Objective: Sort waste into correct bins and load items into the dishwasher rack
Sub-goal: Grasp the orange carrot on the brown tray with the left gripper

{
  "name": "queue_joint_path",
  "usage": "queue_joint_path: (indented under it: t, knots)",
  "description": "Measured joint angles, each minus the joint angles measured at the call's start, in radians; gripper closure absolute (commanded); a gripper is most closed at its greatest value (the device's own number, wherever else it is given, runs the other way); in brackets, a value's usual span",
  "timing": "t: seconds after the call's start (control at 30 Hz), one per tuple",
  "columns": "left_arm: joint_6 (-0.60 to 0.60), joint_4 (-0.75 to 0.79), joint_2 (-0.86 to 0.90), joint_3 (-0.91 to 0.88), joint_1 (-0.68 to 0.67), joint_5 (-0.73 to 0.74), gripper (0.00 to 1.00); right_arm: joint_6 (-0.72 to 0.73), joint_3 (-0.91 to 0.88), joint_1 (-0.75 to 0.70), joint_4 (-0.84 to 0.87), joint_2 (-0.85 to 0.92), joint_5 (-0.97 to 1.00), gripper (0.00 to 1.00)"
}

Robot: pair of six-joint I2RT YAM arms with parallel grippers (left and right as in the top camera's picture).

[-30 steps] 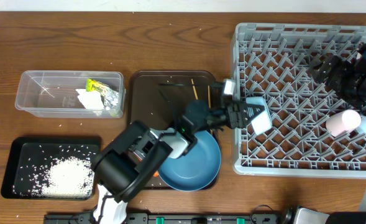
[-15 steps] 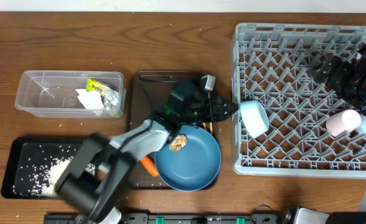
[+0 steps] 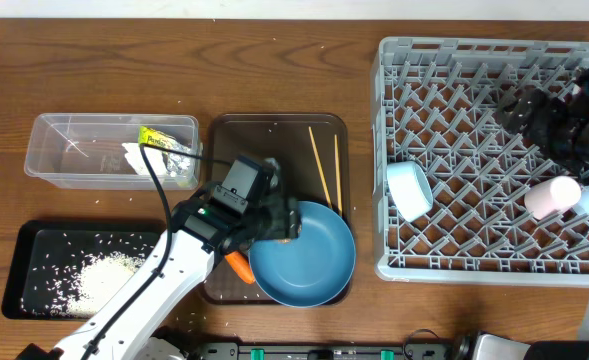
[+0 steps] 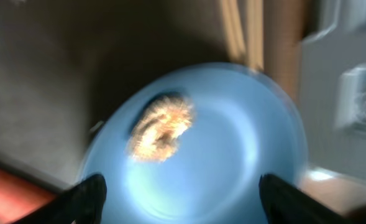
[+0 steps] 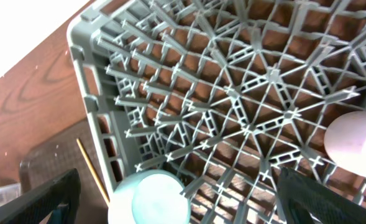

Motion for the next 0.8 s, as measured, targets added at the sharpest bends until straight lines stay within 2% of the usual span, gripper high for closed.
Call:
queue_joint_path:
  t: [0.13, 0.3, 0.53, 0.57, 0.7, 0.8]
  knots:
    - [0.037, -0.140, 0.005, 0.000, 0.000, -0.059, 0.30, 0.000, 0.000, 0.026, 0.001, 0.000, -0.001, 0.06]
    - [0.051, -0.167, 0.006, 0.000, 0.000, -0.107, 0.30, 0.000, 0.000, 0.027, 0.000, 0.000, 0.000, 0.06]
    - [-0.078, -0.239, 0.006, 0.000, 0.032, -0.257, 0.32, 0.000, 0.000, 0.027, 0.000, 0.000, -0.001, 0.06]
    - [-0.098, -0.239, 0.006, 0.000, 0.043, -0.269, 0.29, 0.000, 0.000, 0.027, 0.000, 0.000, -0.001, 0.06]
    - [-0.198, -0.231, 0.006, -0.006, 0.089, -0.295, 0.01, 0.000, 0.000, 0.027, -0.001, 0.000, 0.000, 0.06]
    - [-0.321, -0.200, 0.006, -0.050, 0.124, -0.303, 0.01, 0.000, 0.000, 0.027, -0.005, 0.000, 0.000, 0.06]
